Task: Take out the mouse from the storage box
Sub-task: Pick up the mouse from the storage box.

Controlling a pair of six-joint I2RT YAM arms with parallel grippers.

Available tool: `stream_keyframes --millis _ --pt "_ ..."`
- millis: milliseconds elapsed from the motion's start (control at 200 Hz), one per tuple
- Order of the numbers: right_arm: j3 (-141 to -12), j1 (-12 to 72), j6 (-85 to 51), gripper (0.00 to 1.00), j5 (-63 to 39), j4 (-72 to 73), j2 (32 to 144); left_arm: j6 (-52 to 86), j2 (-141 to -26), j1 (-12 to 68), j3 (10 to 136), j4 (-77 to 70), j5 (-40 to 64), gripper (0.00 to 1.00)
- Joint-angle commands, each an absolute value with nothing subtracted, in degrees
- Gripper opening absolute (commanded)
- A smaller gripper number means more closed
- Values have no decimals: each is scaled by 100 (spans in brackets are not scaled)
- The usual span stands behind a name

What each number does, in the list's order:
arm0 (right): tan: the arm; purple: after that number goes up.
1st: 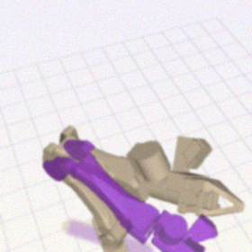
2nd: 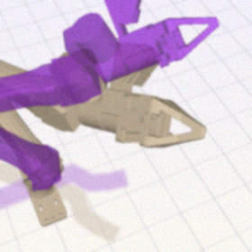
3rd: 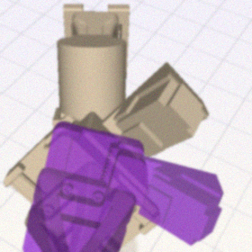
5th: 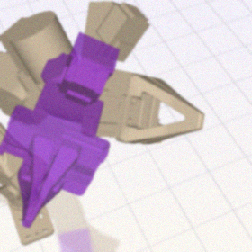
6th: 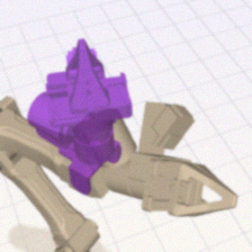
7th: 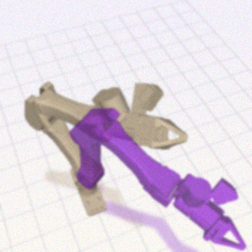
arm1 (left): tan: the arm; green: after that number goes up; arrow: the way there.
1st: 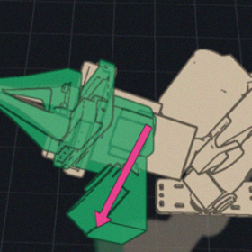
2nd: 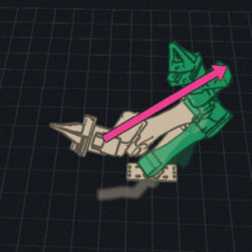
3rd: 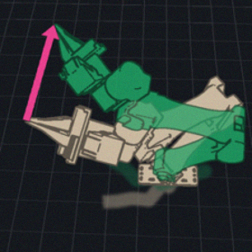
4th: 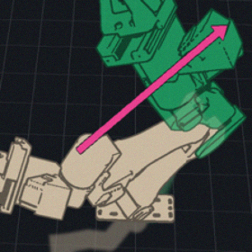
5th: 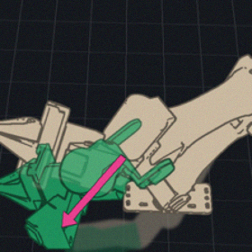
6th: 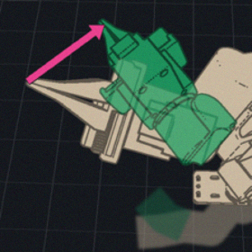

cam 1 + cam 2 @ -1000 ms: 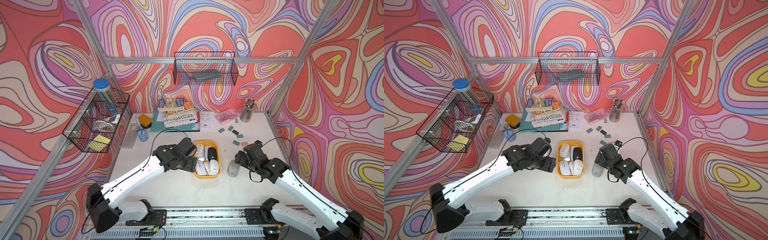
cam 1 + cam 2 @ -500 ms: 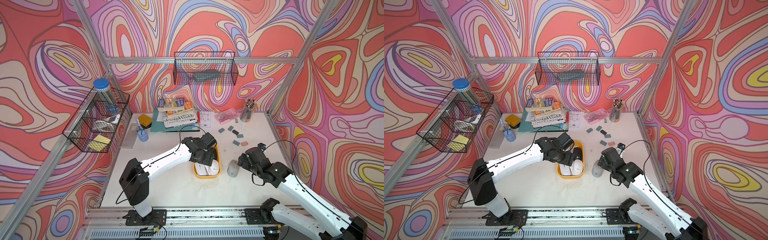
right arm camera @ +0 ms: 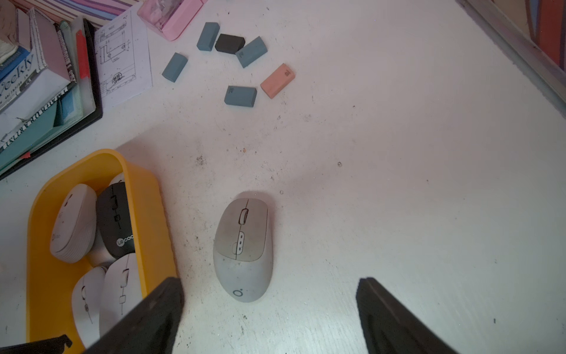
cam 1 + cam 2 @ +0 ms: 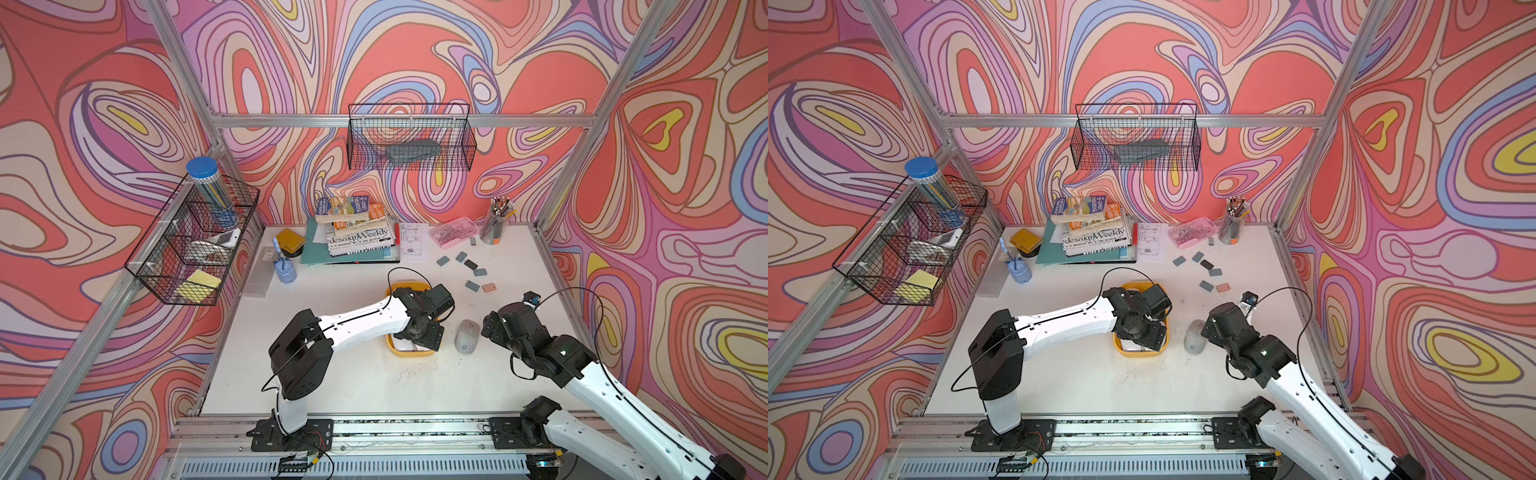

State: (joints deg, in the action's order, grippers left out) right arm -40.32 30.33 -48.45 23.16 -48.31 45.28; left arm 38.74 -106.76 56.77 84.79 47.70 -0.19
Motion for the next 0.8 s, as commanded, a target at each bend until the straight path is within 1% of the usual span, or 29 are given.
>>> stream_keyframes --millis 0,305,451,796 --pt "-3933 3013 -4834 90 2416 -4913 4425 4092 -10802 5739 8622 4710 -279 83" --pt "-3869 3009 -4786 91 2475 -4931 4360 4229 -11118 5739 8820 4388 -418 83" --pt "-3894 3007 -4790 91 2487 -5000 4327 4243 -11402 5739 9034 4546 -480 82" --pt "-3872 3010 -4781 91 2507 -4957 4330 4246 -11490 5748 8920 4620 -714 82"
